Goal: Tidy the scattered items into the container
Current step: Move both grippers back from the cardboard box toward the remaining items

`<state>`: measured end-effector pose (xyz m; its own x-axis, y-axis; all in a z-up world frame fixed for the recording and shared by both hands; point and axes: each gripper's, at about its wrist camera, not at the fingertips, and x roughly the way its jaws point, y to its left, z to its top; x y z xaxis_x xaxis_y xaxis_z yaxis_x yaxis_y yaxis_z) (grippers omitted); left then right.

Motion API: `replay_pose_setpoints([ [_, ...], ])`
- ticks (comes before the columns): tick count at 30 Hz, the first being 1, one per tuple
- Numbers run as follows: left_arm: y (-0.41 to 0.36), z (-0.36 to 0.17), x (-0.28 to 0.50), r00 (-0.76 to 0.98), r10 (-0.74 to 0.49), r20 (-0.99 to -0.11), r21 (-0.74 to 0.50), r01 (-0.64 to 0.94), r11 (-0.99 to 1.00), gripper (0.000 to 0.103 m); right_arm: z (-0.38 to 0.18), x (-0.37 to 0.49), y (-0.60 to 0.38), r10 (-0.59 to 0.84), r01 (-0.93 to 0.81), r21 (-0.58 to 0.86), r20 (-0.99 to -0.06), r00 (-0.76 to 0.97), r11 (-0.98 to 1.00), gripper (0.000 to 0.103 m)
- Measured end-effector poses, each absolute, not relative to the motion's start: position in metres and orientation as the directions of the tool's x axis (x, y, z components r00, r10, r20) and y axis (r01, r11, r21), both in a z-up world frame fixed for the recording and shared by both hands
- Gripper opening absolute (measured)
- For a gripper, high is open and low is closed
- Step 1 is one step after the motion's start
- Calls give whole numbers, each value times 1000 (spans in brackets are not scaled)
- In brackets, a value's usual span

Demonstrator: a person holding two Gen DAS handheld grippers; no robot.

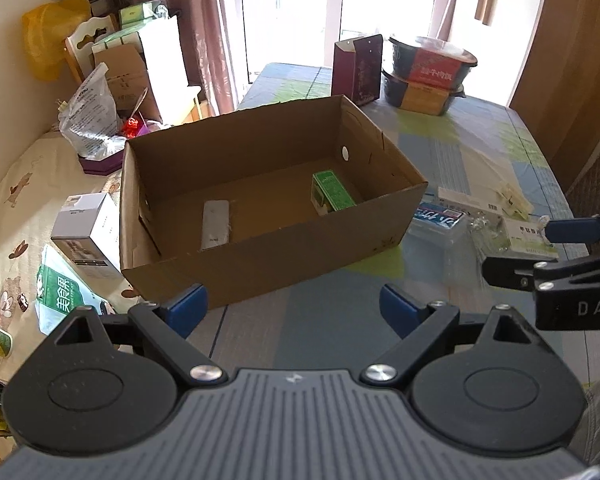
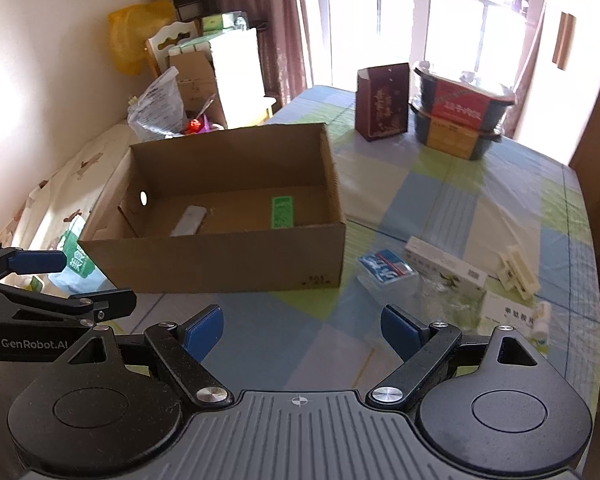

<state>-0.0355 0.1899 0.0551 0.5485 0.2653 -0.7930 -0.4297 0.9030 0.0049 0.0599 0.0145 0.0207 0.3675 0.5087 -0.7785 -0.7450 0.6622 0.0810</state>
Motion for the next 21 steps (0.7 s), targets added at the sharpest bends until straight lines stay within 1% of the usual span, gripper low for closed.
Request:
replay_pose_setpoints([
  [11,177,49,-30,547,254,-798,16,-401,916,91,17,58,-12,483,-714,64,-778,402,698,91],
  [17,164,40,-17,553,218,-804,15,-348,937,91,10,59,-34,456,-674,62,-781,426,736,91],
  [21,151,31,-4,557,182,-810,11,-295,955,91,2,65,-57,414,-613,60,-788,455,788,91],
])
